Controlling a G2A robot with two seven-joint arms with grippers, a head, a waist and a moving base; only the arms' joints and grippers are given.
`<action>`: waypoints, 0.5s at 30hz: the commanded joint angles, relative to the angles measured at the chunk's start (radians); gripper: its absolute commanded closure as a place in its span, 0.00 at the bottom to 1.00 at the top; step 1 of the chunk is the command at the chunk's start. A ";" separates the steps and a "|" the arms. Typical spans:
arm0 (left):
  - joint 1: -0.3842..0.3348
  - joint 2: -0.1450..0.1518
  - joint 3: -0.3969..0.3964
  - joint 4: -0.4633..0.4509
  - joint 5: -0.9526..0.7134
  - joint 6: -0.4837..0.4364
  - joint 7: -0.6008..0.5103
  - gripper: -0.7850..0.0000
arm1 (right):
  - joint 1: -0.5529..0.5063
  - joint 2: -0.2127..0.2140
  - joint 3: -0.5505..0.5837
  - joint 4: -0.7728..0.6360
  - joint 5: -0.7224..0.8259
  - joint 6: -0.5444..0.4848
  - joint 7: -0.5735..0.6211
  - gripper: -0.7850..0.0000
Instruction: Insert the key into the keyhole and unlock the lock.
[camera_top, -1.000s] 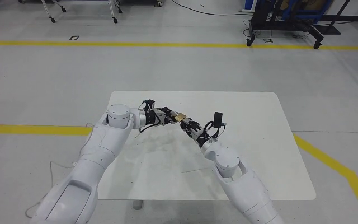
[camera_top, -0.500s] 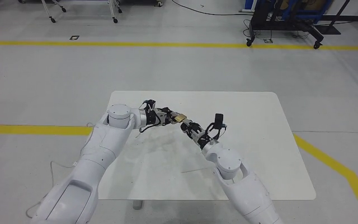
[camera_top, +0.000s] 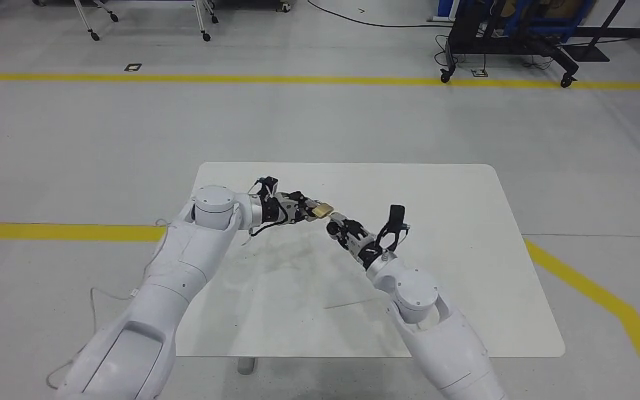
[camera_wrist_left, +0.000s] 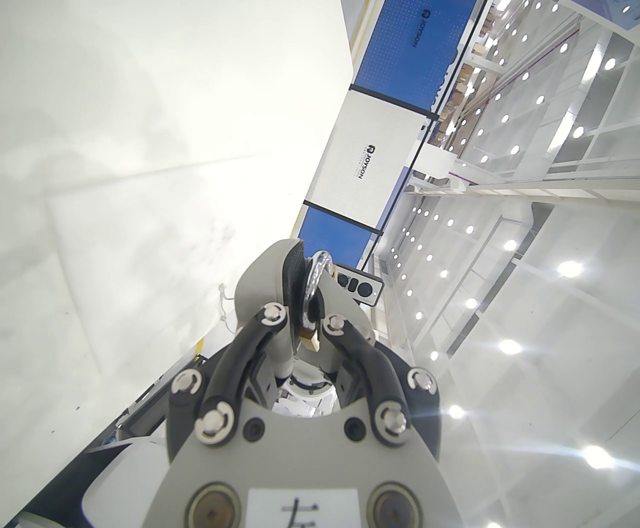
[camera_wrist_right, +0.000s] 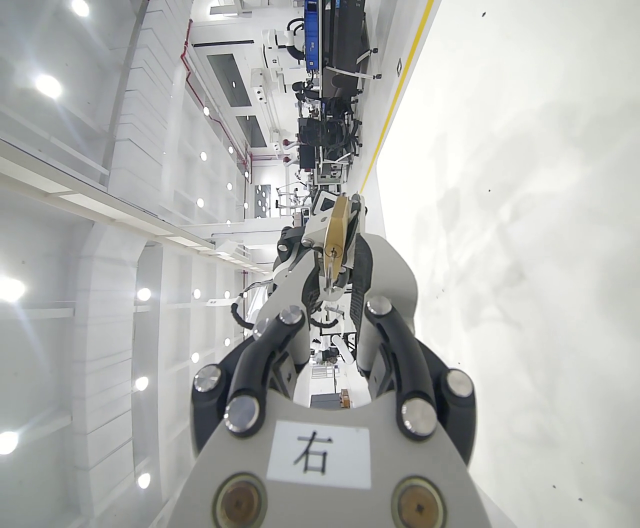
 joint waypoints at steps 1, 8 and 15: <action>0.000 0.000 0.000 -0.001 0.002 -0.001 0.000 1.00 | -0.003 0.001 0.004 -0.003 -0.003 0.002 -0.004 0.93; -0.001 0.002 0.017 -0.010 0.059 -0.031 -0.002 1.00 | 0.015 0.000 -0.005 0.002 -0.022 0.025 -0.013 1.00; 0.001 0.000 0.014 -0.009 0.041 -0.040 -0.033 1.00 | 0.036 -0.004 -0.020 0.015 -0.027 0.051 -0.014 1.00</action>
